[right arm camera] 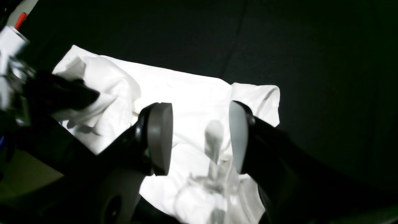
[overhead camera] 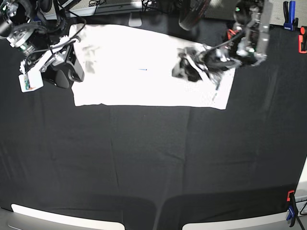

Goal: Layout the t-shirt on the table in an organized manner, then fold the t-shirt properly
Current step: 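Lay the folded end down, open the left gripper and raise both grippers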

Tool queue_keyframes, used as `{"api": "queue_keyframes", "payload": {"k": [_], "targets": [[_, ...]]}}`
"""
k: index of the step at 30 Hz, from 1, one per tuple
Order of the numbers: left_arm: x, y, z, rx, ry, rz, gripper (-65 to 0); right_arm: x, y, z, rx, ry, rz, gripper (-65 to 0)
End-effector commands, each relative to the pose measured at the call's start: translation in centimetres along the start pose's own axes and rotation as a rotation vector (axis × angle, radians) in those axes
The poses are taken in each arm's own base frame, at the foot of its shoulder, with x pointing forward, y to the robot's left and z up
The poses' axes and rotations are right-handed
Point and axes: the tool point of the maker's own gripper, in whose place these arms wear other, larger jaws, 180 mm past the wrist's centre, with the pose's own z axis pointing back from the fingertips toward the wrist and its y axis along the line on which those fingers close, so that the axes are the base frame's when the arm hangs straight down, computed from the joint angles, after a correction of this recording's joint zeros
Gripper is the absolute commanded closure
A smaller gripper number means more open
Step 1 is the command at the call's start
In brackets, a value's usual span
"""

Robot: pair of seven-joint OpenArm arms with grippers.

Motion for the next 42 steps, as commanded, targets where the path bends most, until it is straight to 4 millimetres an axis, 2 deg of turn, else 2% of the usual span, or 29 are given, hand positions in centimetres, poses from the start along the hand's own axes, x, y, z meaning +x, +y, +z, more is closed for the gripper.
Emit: {"api": "queue_keyframes", "payload": {"k": [1, 2, 4, 9, 13, 16, 19, 23, 31, 36, 42], "targets": [[0.9, -0.6, -0.3, -0.029, -0.016, -0.008, -31.6, 1.3, 0.4, 0.3, 0.014, -0.05, 0.022, -28.3], [0.8, -1.2, -0.7, -0.054, -0.003, -0.002, -31.6, 1.3, 0.4, 0.3, 0.014, -0.05, 0.022, -28.3], [1.9, -3.1, -1.2, -0.119, -0.018, -0.002, -31.6, 1.3, 0.4, 0.3, 0.014, -0.05, 0.022, -28.3], [6.5, -7.8, -2.0, -0.249, -0.089, -0.066, -31.6, 1.3, 0.4, 0.3, 0.014, -0.049, 0.022, -28.3], [9.9, -9.7, -2.2, -0.288, -0.148, -0.101, -31.6, 1.2, 0.4, 0.3, 0.014, -0.047, 0.022, -28.3], [10.6, -9.6, -2.1, -0.282, -0.157, -0.125, -31.6, 1.2, 0.3, 0.3, 0.009, -0.043, 0.024, -28.3], [10.2, -8.8, -1.9, -0.26, -0.138, -0.184, -31.6, 0.9, 0.0, 0.2, -0.007, -0.03, 0.029, -28.4], [9.5, -7.7, -1.6, -0.236, -0.111, -0.195, -31.6, -0.5, -2.1, -0.3, -0.066, -0.017, -0.007, -28.5], [8.9, -7.5, -1.7, -0.23, -0.074, -0.2, -31.6, -6.5, -4.2, -2.7, -0.007, 0.029, -0.299, -28.4], [8.8, -7.5, -1.7, -0.23, -0.073, -0.2, -31.6, -9.0, -5.9, -4.9, 0.01, 0.054, -0.439, -28.4], [8.8, -7.4, -1.7, -0.23, -0.07, -0.201, -31.6, -11.6, -6.2, -6.9, 0.047, 0.126, -0.553, -28.4]]}}
